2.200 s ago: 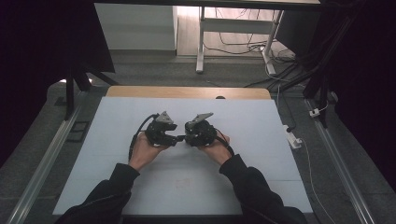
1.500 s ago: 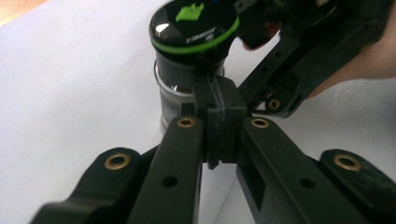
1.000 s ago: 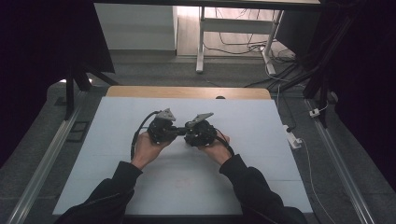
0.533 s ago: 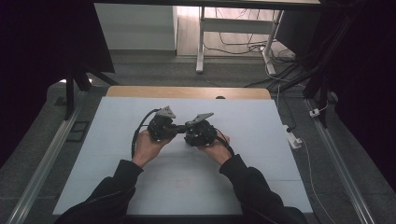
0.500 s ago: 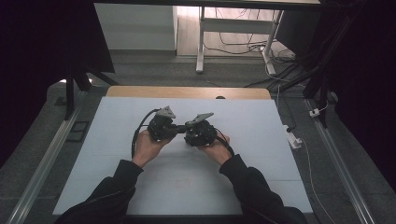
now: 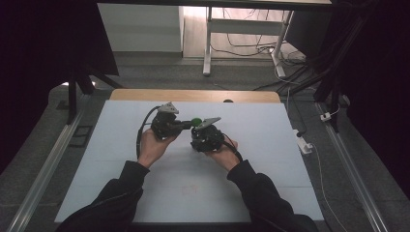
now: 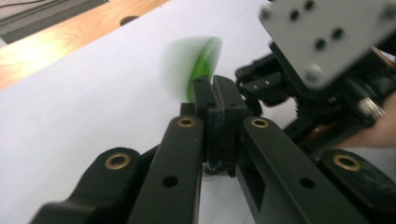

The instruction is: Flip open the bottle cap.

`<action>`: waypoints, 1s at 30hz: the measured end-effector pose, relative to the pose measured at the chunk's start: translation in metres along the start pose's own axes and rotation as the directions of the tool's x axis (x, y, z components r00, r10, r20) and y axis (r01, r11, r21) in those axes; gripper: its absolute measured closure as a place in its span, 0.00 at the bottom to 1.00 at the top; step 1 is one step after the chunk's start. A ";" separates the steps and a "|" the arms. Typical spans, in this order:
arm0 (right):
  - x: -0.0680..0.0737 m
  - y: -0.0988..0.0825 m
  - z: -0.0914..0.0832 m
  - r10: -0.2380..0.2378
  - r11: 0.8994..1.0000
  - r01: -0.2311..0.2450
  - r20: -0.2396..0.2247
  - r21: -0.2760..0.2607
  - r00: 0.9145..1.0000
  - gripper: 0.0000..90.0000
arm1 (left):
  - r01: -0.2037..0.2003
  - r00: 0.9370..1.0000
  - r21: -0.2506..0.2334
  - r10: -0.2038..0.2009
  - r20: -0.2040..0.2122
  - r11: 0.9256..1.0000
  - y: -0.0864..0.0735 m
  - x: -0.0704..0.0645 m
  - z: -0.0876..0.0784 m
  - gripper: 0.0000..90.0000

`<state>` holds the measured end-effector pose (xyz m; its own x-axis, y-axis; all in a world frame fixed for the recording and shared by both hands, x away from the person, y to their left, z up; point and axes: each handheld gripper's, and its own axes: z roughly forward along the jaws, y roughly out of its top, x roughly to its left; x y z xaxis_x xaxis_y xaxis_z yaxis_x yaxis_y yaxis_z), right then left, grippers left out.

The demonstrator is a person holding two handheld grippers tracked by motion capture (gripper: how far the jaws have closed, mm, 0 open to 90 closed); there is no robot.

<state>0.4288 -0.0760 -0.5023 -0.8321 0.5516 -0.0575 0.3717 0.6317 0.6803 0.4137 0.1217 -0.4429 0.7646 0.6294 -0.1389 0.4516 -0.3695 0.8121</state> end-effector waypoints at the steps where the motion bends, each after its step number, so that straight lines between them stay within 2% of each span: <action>1: 0.000 0.000 0.000 0.000 1.000 0.000 -0.001 0.000 1.000 0.58 | 0.000 1.000 0.000 0.000 0.000 1.000 0.000 0.000 0.000 0.98; 5: 0.000 0.000 0.000 0.003 1.000 -0.003 -0.003 0.000 1.000 0.58 | 0.008 1.000 0.018 -0.008 -0.008 1.000 -0.002 0.004 0.005 0.98; 7: -0.002 0.000 0.000 -0.011 1.000 0.011 -0.002 0.004 1.000 0.58 | 0.003 1.000 0.025 -0.003 -0.011 1.000 -0.003 0.003 0.006 0.98; 10: -0.001 0.000 0.000 -0.004 1.000 0.004 0.000 0.002 1.000 0.58 | 0.001 1.000 0.028 0.000 -0.011 1.000 -0.004 0.003 0.005 0.97; 13: -0.001 0.000 0.000 0.008 1.000 -0.008 -0.003 0.000 1.000 0.57 | -0.005 1.000 0.025 0.006 -0.012 1.000 -0.004 0.000 0.002 0.92; 19: -0.003 0.000 -0.004 0.045 0.999 -0.046 -0.013 -0.017 0.999 0.47 | -0.011 1.000 0.025 0.011 -0.017 1.000 -0.005 -0.003 -0.005 0.82; 24: -0.001 0.000 -0.007 0.072 0.997 -0.072 -0.024 -0.028 0.997 0.41 | 0.006 1.000 0.011 -0.006 -0.011 1.000 -0.009 -0.004 -0.014 0.73; 30: 0.004 0.000 -0.012 0.090 0.995 -0.091 -0.039 -0.032 0.995 0.34 | 0.009 1.000 0.036 -0.009 -0.003 0.999 -0.014 -0.007 -0.020 0.59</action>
<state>0.4211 -0.0802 -0.4939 -0.8111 0.5841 0.0325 0.4325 0.5612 0.7057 0.3927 0.1363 -0.4419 0.7591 0.6346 -0.1448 0.4749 -0.3878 0.7900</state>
